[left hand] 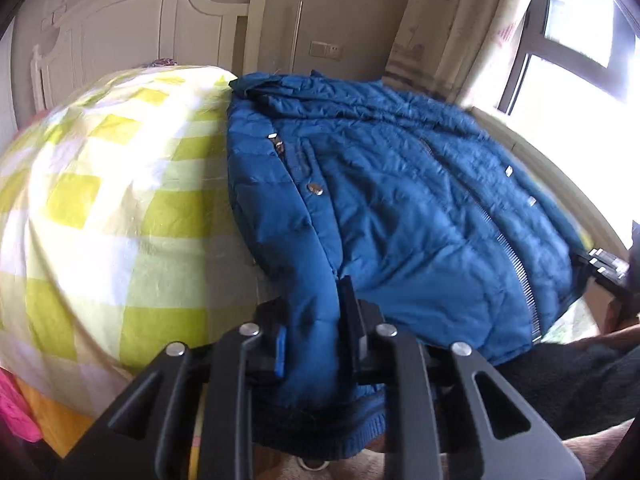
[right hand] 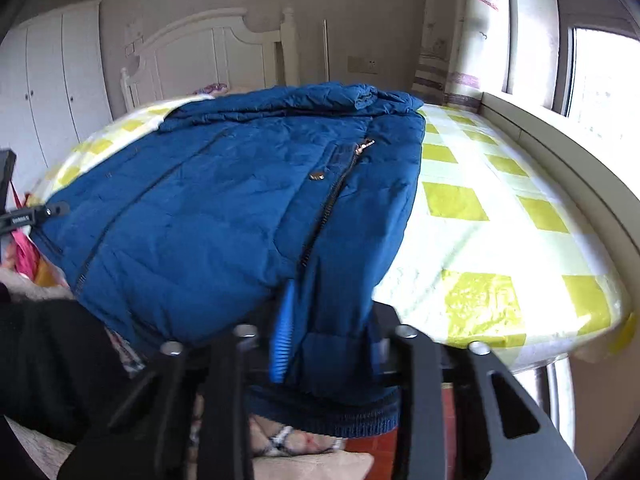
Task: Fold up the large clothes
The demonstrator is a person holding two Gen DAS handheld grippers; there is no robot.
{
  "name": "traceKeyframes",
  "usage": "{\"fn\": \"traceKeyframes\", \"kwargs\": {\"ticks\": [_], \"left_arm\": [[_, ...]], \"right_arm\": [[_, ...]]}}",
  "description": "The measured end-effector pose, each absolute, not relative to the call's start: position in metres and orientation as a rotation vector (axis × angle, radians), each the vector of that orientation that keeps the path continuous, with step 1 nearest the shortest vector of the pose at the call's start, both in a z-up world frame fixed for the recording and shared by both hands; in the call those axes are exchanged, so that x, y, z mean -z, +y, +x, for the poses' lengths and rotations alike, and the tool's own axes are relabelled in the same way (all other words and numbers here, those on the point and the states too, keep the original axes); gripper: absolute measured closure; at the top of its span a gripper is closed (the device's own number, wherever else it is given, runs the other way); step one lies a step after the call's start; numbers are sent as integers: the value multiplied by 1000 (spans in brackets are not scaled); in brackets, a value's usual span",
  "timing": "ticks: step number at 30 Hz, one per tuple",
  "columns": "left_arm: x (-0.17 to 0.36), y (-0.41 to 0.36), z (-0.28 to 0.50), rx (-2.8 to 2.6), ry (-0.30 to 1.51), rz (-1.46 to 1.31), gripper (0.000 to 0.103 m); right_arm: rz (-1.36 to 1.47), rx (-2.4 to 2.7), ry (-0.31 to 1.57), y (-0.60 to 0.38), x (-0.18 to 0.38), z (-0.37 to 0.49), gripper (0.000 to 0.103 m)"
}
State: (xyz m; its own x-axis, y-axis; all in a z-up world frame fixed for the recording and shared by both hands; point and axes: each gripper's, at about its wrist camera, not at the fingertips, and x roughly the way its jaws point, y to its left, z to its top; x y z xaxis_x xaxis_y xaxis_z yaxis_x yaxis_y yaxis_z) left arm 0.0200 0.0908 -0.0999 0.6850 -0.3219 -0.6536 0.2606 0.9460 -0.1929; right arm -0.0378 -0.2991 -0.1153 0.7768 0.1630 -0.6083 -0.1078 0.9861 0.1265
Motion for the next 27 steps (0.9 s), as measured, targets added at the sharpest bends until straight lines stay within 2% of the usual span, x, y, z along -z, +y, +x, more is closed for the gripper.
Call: {"fn": "traceKeyframes", "kwargs": {"ticks": [1,7,9,15,19,22,23,25,27], "left_arm": [[95,98,18,347,735,-134,85],[65,138,2,441,676,-366,85],[52,146,-8,465,644,-421,86],[-27,170,-65,562,400,-447,89],[-58,191,-52,609,310,-543,89],[-68,196,8,579,355,-597,86],[-67,196,39,552,397,-630,82],[-57,192,101,521,504,-648,78],[-26,187,173,469,642,-708,72]], "right_arm": [[117,-158,655,-303,112,-40,88],[279,-305,561,-318,81,-67,93],[332,-357,470,-322,52,-83,94],[295,-448,234,-314,-36,-123,95],[256,-443,160,-317,-76,-100,95],[263,-396,228,-324,-89,-28,95],[300,-367,290,-332,-85,11,94],[359,-321,438,-348,-64,83,94],[489,-302,592,-368,-28,141,89]]}}
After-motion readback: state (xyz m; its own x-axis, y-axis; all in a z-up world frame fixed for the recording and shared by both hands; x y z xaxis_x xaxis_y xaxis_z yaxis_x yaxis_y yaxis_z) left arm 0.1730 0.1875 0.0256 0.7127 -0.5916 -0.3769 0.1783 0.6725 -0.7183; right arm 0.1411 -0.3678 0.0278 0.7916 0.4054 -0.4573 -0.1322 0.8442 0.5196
